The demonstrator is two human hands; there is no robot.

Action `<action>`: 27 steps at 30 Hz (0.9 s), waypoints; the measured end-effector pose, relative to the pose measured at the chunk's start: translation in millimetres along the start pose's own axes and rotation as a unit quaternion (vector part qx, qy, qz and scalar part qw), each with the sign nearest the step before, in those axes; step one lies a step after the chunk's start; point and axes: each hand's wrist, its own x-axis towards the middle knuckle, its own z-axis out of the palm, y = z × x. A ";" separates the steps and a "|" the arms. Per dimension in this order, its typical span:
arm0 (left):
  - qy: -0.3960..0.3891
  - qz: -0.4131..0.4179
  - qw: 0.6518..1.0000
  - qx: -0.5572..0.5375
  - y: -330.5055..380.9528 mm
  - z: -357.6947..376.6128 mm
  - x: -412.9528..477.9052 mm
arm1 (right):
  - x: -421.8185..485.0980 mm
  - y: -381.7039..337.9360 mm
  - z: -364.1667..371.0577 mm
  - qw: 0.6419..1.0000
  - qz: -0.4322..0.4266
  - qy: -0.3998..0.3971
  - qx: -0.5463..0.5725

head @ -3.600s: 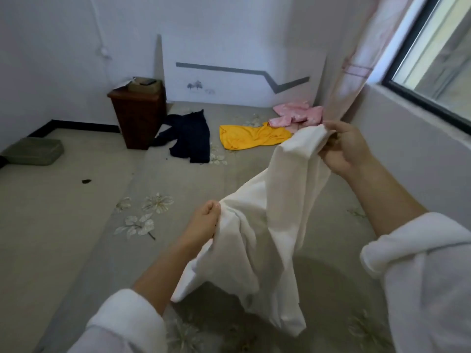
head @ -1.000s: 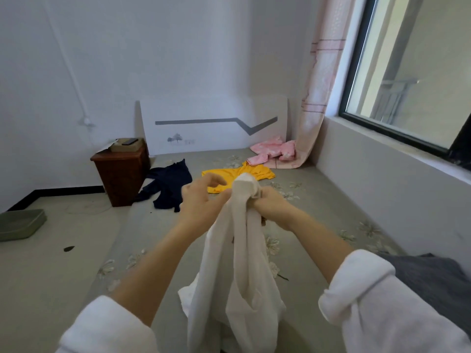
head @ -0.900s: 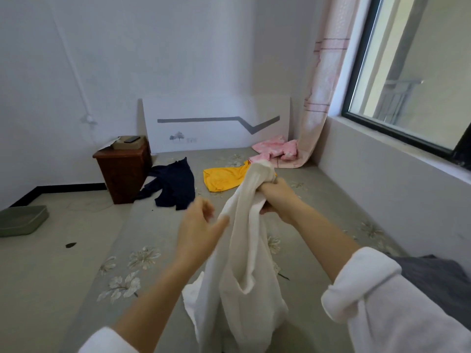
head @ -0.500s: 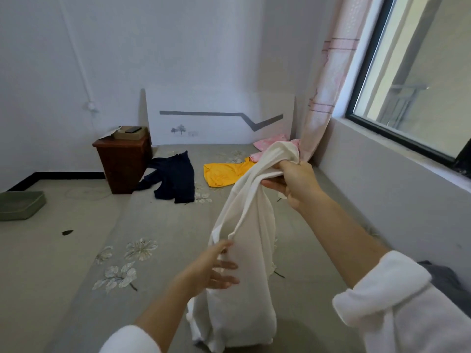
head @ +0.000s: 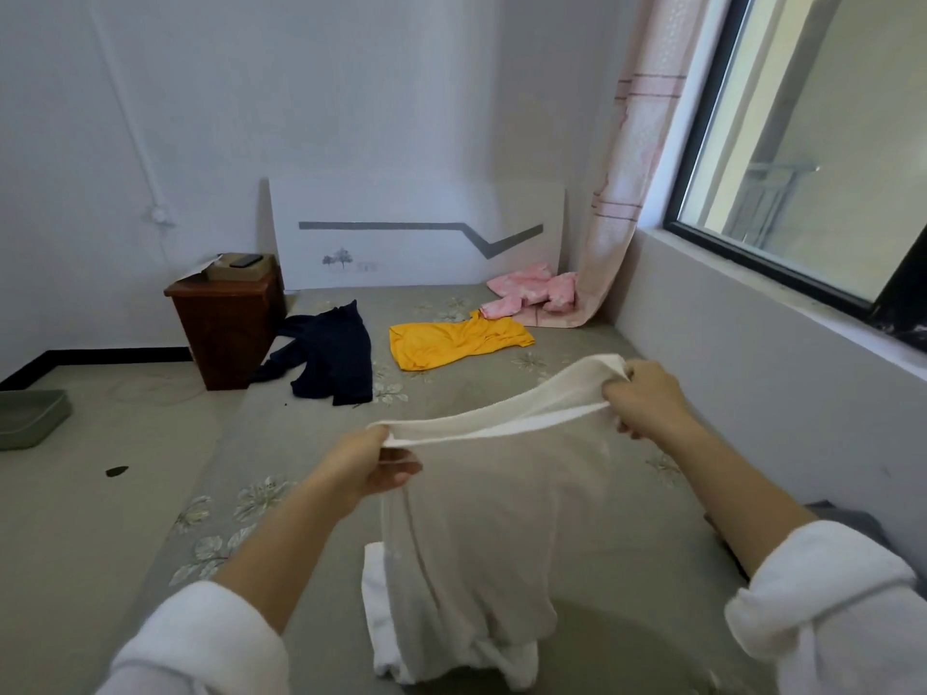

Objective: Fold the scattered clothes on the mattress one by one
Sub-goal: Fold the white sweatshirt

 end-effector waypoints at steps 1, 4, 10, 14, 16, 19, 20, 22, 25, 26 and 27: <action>0.008 0.022 0.999 0.024 11.5 -3.0 -4.5 | 2.1 10.4 -1.2 0.997 -0.004 -0.006 -0.073; 0.030 0.088 0.994 0.054 49.5 -4.2 -19.4 | 8.2 21.7 -5.4 0.988 0.008 -0.031 -0.148; 0.026 0.225 0.973 0.041 129.1 -10.5 -57.0 | 2.7 -19.8 -52.7 0.979 0.075 -0.102 0.160; 0.007 0.286 0.957 0.047 165.8 -23.2 -76.9 | -10.8 -52.1 -87.1 0.922 0.010 -0.092 0.375; -0.008 0.300 0.954 0.002 180.4 -28.5 -79.3 | -14.1 -62.6 -92.7 0.898 -0.028 -0.088 0.429; -0.042 0.290 0.956 -0.012 188.0 -32.5 -67.2 | -2.7 -67.1 -80.9 0.922 -0.071 -0.057 0.376; -0.043 0.277 0.960 0.008 185.0 -32.4 -58.7 | 4.9 -65.3 -70.9 0.934 -0.073 -0.043 0.347; 0.003 0.241 0.967 0.081 172.5 -32.8 -32.8 | 24.9 -56.3 -43.3 0.955 -0.061 -0.025 0.288; 0.163 0.222 0.928 0.250 152.9 -36.3 18.0 | 60.1 -44.0 4.1 0.982 -0.027 -0.021 0.186; 0.206 0.224 0.905 0.299 149.2 -37.5 31.8 | 72.3 -42.2 16.8 0.987 -0.014 -0.034 0.156; 0.230 0.214 0.901 0.300 147.8 -37.5 43.7 | 82.5 -43.9 26.1 0.988 0.005 -0.051 0.148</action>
